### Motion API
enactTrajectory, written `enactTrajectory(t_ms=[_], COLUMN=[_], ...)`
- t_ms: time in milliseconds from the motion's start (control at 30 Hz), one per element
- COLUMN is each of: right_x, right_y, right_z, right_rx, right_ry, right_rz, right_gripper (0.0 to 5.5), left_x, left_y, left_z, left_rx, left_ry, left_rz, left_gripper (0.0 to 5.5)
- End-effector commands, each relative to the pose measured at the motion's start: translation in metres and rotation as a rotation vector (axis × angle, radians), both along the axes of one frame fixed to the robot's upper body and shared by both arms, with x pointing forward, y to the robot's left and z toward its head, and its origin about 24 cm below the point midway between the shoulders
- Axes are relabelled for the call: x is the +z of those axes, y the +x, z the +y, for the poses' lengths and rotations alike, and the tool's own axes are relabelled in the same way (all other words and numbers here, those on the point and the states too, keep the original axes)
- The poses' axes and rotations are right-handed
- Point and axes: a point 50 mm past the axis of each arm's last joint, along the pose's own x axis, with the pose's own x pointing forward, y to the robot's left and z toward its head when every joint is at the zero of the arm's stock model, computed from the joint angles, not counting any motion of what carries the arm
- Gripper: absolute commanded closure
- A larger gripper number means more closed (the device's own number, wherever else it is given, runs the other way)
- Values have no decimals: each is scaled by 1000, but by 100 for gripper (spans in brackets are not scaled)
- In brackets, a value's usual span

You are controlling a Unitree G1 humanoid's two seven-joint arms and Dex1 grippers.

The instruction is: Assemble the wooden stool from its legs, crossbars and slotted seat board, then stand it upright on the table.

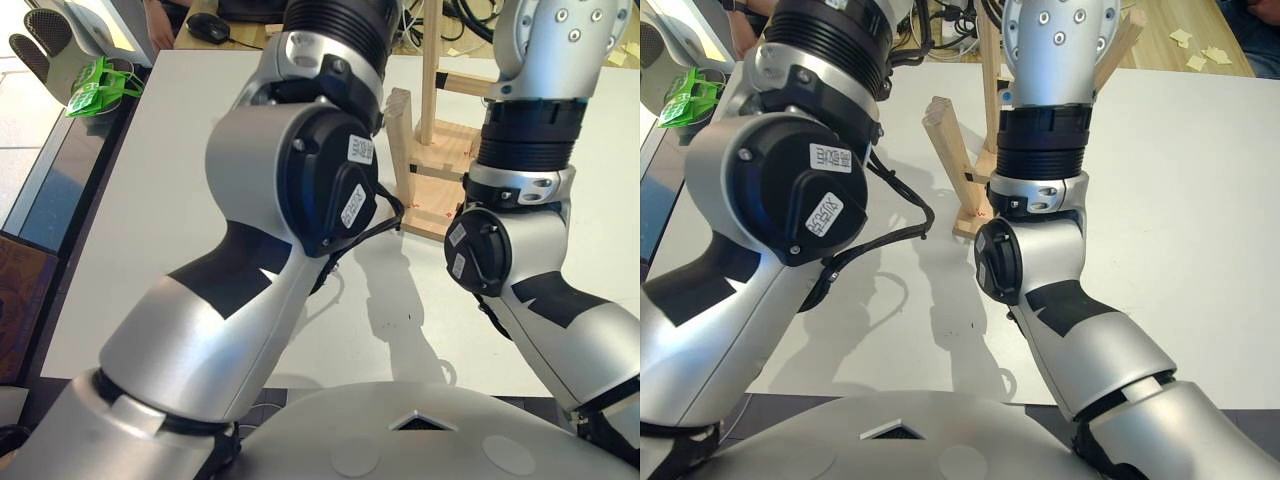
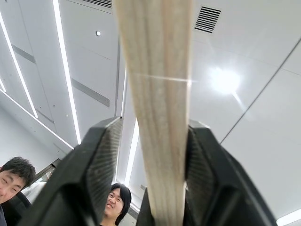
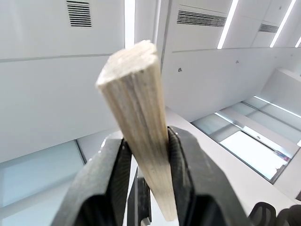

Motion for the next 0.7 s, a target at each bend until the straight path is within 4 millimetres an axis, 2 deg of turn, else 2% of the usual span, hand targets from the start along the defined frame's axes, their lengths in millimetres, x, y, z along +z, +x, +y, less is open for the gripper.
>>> enactTrajectory(t_ms=[33, 133, 233, 367, 467, 567, 700], right_x=[44, 58, 71, 72, 73, 72, 67], right_y=[-32, -36, -39, -37, -41, -40, -36], right_z=[12, -6, -25, -37, -49, -70, -102], right_rx=[8, -91, -157, -214, -277, -377, -527], right_ry=[6, 12, 26, 22, -8, -62, -136], right_rz=[-232, -291, -331, -333, -349, -333, -266], right_gripper=[443, 445, 445, 449, 450, 450, 450], left_x=[-20, -22, -18, -8, -8, -10, -16], left_y=[-10, -12, -16, -28, -30, -28, -34], left_z=[-37, -37, -39, -47, -49, -47, -62], left_rx=[-49, 21, -18, -90, -8, 72, 98], left_ry=[140, 232, 195, 189, 272, 338, 503], left_rz=[10, -49, -83, -190, -223, -242, -327], left_gripper=[272, 226, 177, 118, 72, 17, 10])
